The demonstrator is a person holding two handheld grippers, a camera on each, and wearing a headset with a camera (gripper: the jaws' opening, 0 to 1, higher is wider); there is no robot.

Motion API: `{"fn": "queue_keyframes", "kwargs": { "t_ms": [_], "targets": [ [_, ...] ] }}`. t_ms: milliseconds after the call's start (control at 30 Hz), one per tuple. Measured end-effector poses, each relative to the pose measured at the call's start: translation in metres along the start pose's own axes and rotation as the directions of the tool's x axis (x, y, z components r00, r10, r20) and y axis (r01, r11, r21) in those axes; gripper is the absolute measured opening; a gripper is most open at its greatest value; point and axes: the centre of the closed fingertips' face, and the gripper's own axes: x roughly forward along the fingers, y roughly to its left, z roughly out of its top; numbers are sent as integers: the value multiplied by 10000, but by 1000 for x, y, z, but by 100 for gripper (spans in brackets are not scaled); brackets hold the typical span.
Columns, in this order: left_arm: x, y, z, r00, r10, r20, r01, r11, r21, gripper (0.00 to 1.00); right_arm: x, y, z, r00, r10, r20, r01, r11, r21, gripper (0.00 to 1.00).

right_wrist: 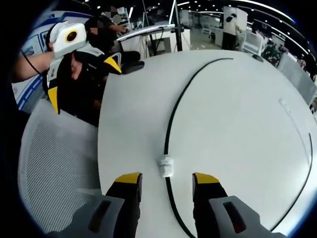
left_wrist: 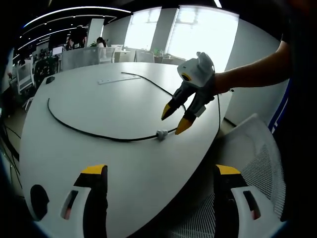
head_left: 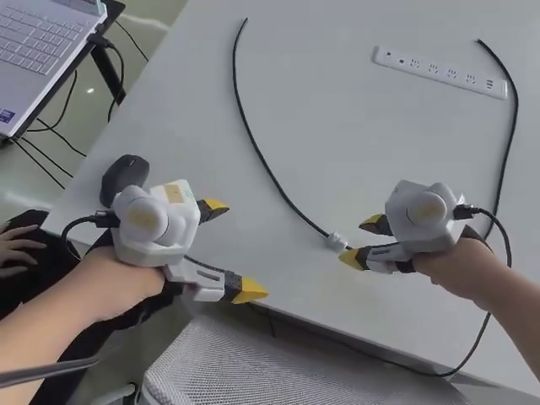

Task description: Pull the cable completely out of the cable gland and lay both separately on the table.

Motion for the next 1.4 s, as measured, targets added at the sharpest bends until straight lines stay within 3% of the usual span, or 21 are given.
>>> {"fn": "queue_keyframes", "kwargs": {
  "t_ms": [300, 700, 1133, 1400],
  "targets": [
    [-6, 9, -9, 10000, -3, -60, 2, 9998, -175, 87, 12, 0, 1, 9988, 79, -475, -96, 9993, -364, 24],
    [-12, 13, -22, 9997, -22, -243, 15, 9995, -303, 86, 22, 0, -8, 9943, 169, -1049, -222, 9985, -493, 15],
    [-13, 13, -20, 9993, -187, -335, 180, 9996, -225, 85, 25, 0, -5, 9944, 130, -1048, -178, 9988, -450, 8],
    [-7, 5, -20, 9986, -319, -415, 312, 9994, -177, 85, 22, 0, -5, 9955, -8, -949, -31, 9992, -406, 7]
  ]
}}
